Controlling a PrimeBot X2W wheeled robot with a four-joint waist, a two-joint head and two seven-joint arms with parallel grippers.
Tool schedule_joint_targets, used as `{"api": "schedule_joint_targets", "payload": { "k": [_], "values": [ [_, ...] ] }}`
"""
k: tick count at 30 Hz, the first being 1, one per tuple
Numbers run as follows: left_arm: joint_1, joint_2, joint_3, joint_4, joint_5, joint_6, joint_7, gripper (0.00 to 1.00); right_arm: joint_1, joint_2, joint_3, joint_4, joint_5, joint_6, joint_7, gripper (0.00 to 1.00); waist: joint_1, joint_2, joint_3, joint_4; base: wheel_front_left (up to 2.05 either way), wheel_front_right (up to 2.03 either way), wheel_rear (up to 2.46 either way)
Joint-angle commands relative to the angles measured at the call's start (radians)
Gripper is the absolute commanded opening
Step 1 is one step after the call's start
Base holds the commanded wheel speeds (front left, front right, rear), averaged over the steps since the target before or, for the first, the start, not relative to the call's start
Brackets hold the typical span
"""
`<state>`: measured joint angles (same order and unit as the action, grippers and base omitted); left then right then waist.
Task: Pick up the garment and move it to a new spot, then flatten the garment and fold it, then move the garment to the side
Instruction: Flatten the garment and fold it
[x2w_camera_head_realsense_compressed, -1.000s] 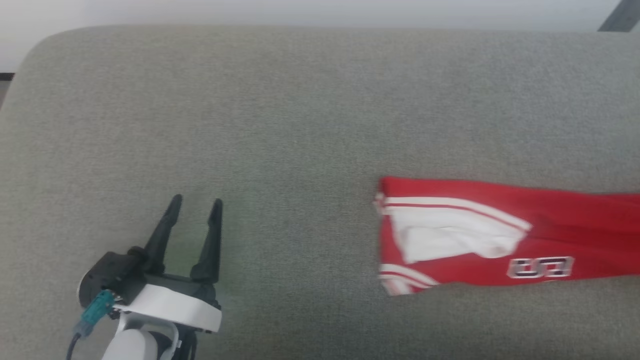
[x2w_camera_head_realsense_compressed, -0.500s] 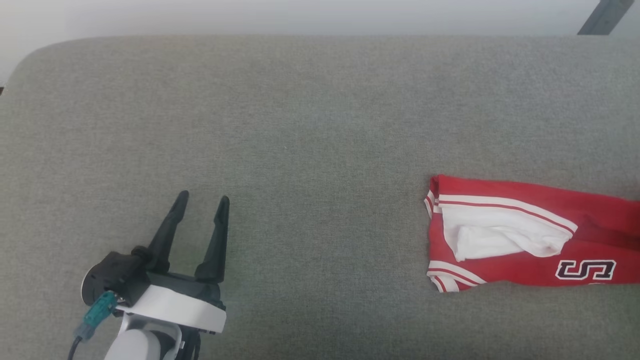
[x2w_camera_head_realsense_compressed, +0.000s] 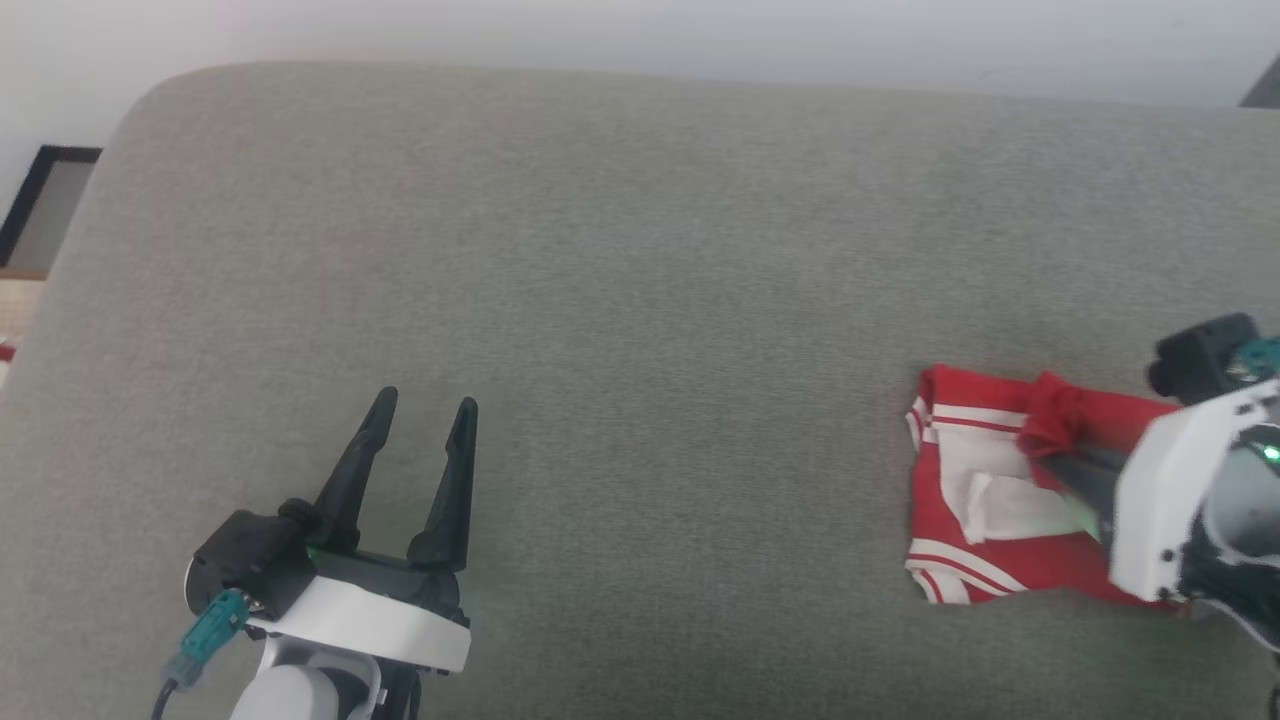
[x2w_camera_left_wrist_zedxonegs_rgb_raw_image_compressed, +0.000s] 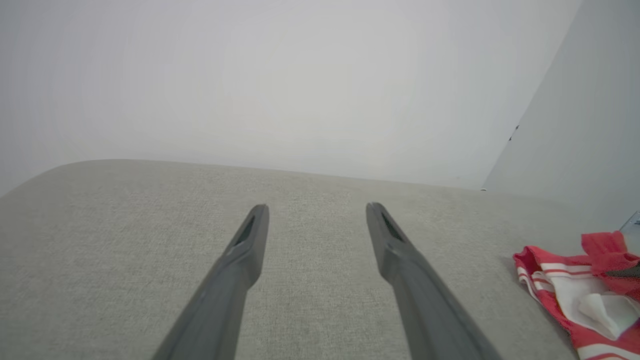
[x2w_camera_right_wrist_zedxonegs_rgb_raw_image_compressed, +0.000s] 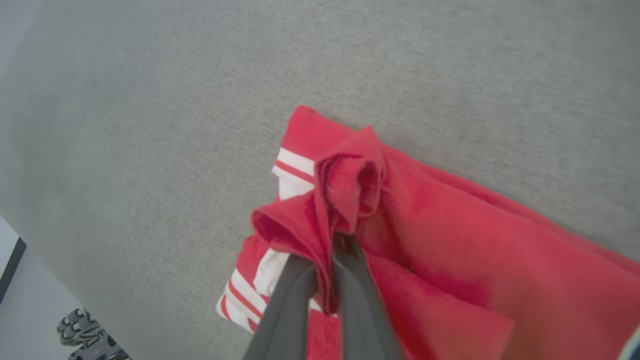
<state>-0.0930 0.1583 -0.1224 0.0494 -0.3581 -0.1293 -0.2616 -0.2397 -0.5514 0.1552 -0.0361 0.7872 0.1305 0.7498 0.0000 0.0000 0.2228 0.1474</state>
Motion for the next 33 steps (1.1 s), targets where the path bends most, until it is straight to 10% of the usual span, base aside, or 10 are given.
{"api": "schedule_joint_targets", "payload": {
  "k": [1, 11, 12, 14, 23, 33],
  "values": [
    [-0.002, -0.001, 0.004, 0.000, -0.003, -0.001, -0.004, 1.00, -0.017, 0.014, 0.016, 0.002, -0.012, 0.000, 0.003, 0.00, 0.0000, 0.0000, 0.006, 0.017, 0.00, 0.00, 0.00],
    [-0.003, -0.002, 0.004, 0.015, -0.009, -0.001, -0.004, 1.00, -0.078, 0.049, 0.127, 0.098, -0.022, 0.000, -0.034, 0.05, 0.0000, 0.0000, 0.013, 0.054, 0.00, 0.00, 0.00],
    [0.000, -0.002, 0.006, 0.017, -0.009, -0.001, -0.004, 1.00, -0.080, 0.049, 0.136, 0.106, -0.018, 0.000, -0.041, 0.24, 0.0000, 0.0000, 0.009, 0.052, 0.00, 0.00, 0.00],
    [0.008, 0.002, 0.010, 0.025, -0.008, -0.001, -0.004, 1.00, -0.087, 0.050, 0.149, 0.121, -0.012, 0.000, -0.066, 1.00, 0.0000, 0.0000, 0.000, 0.045, 0.00, 0.00, 0.00],
    [0.033, 0.010, 0.031, 0.065, -0.001, -0.001, -0.004, 1.00, -0.098, 0.019, 0.195, 0.143, 0.050, 0.000, -0.205, 1.00, 0.0000, 0.0000, -0.061, -0.013, 0.00, 0.00, 0.00],
    [0.066, 0.020, 0.058, 0.142, -0.043, -0.001, -0.004, 1.00, -0.110, -0.024, 0.257, 0.320, 0.031, 0.000, -0.647, 1.00, 0.0000, 0.0000, -0.126, -0.118, 0.00, 0.00, 0.00]
  ]
}}
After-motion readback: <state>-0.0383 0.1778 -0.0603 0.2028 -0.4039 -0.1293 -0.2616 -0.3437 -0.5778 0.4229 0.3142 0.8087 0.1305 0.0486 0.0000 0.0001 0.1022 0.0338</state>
